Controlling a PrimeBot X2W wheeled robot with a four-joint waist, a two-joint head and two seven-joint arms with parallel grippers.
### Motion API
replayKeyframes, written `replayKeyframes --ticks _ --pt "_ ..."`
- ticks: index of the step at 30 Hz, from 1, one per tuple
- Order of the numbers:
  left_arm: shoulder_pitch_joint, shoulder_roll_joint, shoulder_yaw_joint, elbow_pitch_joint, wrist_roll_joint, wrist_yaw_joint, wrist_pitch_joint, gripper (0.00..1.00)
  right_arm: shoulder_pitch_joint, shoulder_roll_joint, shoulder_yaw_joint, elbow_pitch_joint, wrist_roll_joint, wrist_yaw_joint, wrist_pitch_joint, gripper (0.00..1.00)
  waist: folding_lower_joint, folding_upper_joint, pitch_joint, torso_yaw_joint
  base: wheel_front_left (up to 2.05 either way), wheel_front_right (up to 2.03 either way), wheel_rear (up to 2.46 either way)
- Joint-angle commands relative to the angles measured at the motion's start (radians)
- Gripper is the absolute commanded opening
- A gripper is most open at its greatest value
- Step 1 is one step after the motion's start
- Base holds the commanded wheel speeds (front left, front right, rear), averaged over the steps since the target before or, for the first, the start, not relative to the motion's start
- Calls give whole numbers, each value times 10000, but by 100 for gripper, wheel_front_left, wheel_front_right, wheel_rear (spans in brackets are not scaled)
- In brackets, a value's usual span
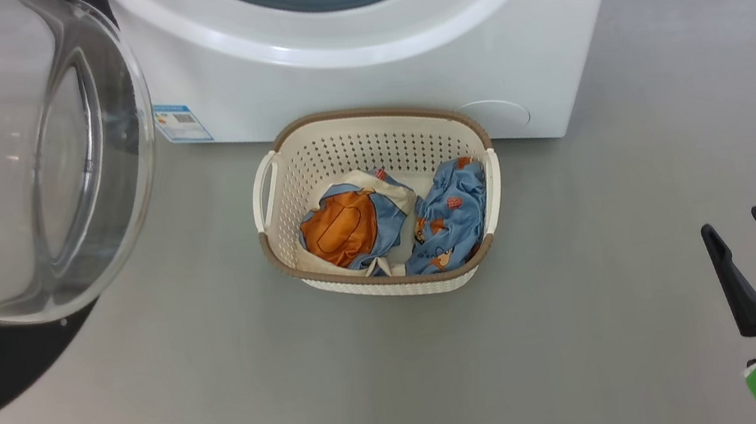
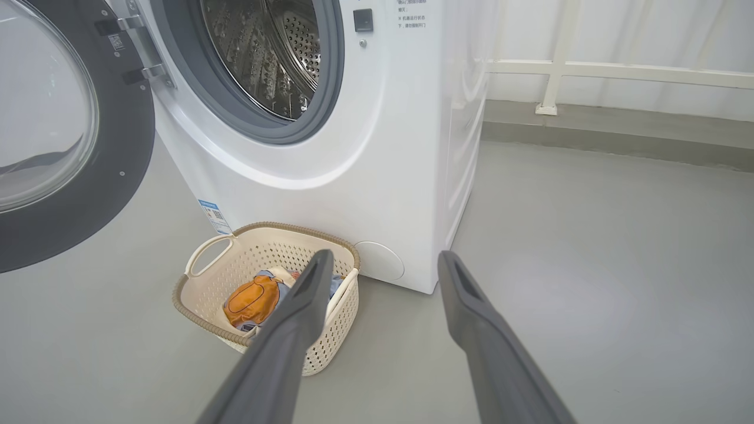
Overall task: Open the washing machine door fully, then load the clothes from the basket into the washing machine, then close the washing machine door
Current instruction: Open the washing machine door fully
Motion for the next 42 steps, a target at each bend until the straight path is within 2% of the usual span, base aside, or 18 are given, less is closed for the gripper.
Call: replayKeyframes --ticks 1,16,26,31,42 --pt "-468 711 533 31 128 21 -49 0 -301 -257 180 -280 -136 44 -124 92 0 -1 207 104 0 0 0" --pt "-1784 932 1571 868 729 -68 -49 0 -887 -622 189 -555 -212 44 -124 91 0 -1 1325 270 0 0 0" --pt "-2989 1404 2425 1721 943 -318 -49 0 -1427 -918 123 -752 -286 44 -124 91 0 -1 2359 296 0 0 0" --pt "-3457 1549 2767 2072 1051 -303 -49 0 -1550 -990 87 -854 -330 44 -124 91 0 -1 2665 299 0 0 0" --pt "-4104 1757 3088 2583 1339 -370 -49 0 -1824 -1084 89 -966 -394 44 -124 90 0 -1 3148 260 0 0 0"
